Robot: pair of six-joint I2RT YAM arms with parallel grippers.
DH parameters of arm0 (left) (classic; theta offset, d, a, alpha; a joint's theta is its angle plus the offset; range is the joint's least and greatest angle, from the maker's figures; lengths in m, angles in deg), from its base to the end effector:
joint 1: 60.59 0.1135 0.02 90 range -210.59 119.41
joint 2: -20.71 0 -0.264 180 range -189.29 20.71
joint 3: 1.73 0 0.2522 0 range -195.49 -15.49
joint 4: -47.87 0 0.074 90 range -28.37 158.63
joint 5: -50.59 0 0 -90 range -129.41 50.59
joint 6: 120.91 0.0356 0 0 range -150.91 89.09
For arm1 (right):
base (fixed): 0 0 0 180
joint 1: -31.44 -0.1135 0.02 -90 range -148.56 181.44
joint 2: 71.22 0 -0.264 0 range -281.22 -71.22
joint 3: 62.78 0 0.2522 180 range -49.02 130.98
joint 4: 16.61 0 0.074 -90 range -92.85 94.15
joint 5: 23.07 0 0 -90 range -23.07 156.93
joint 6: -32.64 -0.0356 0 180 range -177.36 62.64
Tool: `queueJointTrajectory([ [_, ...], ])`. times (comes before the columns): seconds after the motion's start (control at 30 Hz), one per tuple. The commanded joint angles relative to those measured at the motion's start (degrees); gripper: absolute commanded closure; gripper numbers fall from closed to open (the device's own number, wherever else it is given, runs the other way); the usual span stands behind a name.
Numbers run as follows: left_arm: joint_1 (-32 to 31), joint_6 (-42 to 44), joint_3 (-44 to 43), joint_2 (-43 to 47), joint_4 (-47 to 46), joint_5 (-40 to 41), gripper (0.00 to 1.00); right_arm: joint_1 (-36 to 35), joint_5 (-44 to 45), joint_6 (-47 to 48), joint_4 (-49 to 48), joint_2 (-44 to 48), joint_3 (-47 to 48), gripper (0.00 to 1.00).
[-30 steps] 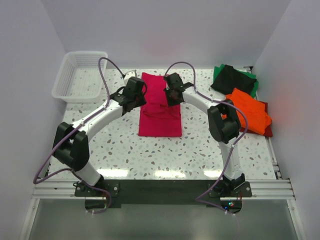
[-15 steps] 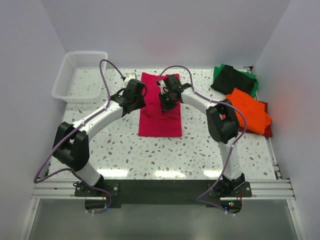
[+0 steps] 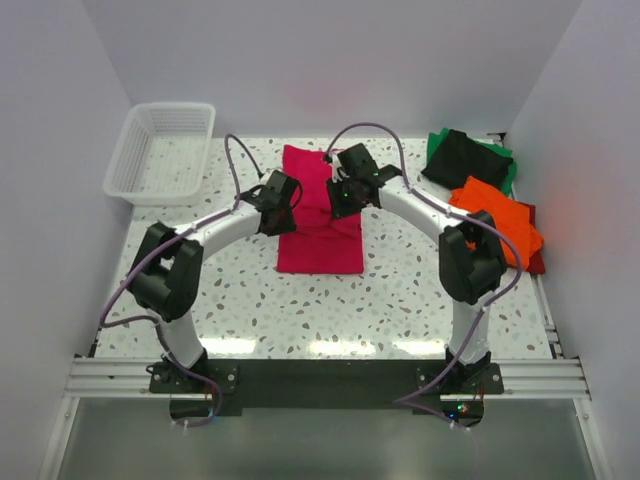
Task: Fold and stack the t-shirts
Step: Fold the tshirt
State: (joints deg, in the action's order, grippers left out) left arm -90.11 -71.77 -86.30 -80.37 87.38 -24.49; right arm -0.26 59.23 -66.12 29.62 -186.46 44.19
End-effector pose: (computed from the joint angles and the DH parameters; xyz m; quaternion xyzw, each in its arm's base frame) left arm 0.3292 -0.1759 0.2110 -0.1314 0.9399 -0.0655 0.3083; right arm 0.3766 0.2382 0.2271 -0.2090 0.9272 0.1652 0.2633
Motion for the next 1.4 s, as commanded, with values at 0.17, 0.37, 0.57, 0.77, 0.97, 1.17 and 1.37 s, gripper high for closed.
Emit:
queueJointTrajectory([
  [0.17, -0.36, 2.36, -2.76, -6.15, 1.57, -4.02, 0.67, -1.87, 3.84, -3.9, -0.3, 11.35, -9.26, 0.74],
  [0.37, -0.8, 2.63, -3.9, -8.17, 1.75, -2.79, 0.68, -3.1, 4.28, -5.48, -2.14, 12.94, -15.24, 0.73],
  [0.57, -0.98, 3.16, -5.66, -9.66, 1.66, -2.26, 0.68, -3.37, 5.86, -5.75, -3.73, 11.62, -17.27, 0.73],
  [0.77, -0.98, 3.33, -7.15, -10.63, 2.1, -1.39, 0.68, -3.37, 7.26, -5.66, -5.05, 8.72, -16.66, 0.73],
  [0.97, -0.89, 3.33, -8.3, -11.25, 2.02, 0.2, 0.68, -3.36, 7.53, -5.75, -5.05, 5.21, -14.81, 0.73],
  [1.17, -0.98, 3.86, -9.26, -11.6, 2.45, 2.39, 0.68, -3.37, 11.56, -6.01, -5.13, 2.83, -12.97, 0.73],
  [1.37, -0.8, 4.83, -10.84, -12.3, 2.63, 4.42, 0.68, -3.36, 13.85, -6.63, -5.22, 0.81, -10.16, 0.73],
])
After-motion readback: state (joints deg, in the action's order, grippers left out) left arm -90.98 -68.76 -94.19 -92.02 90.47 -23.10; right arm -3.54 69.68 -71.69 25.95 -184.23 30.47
